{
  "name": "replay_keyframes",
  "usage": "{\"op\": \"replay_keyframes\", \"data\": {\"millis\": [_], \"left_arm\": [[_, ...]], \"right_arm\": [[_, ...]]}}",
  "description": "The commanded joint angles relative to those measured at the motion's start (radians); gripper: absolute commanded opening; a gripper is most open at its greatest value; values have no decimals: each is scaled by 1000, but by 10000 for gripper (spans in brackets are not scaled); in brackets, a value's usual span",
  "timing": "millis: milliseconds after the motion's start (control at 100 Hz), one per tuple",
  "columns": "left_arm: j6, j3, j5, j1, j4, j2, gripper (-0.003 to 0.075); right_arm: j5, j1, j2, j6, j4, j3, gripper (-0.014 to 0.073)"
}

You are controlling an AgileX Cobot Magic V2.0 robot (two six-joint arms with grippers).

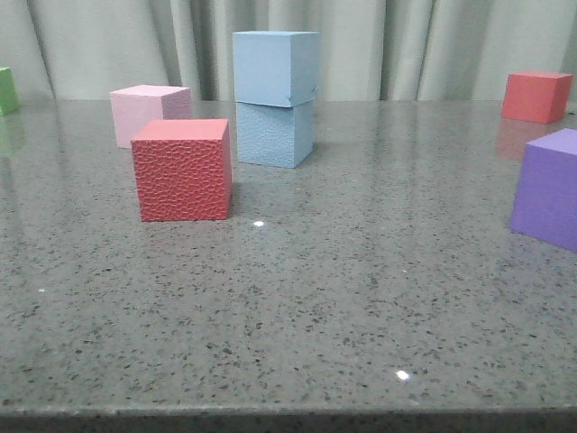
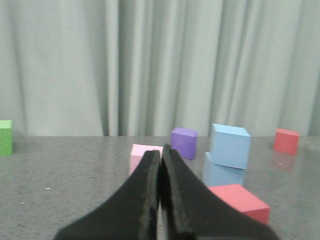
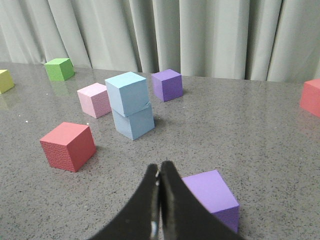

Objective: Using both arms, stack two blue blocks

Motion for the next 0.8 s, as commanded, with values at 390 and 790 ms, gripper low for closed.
{"op": "replay_keyframes", "data": {"millis": [390,790], "left_arm": [[99,164,-171,294,-13,-98,-18],[123,164,-25,356,-13,-116,-18]], "right_arm": [[-74,-1,12,-9,-18,-22,-112],[-75,-1,13,-9,-18,-22,-112]]}}
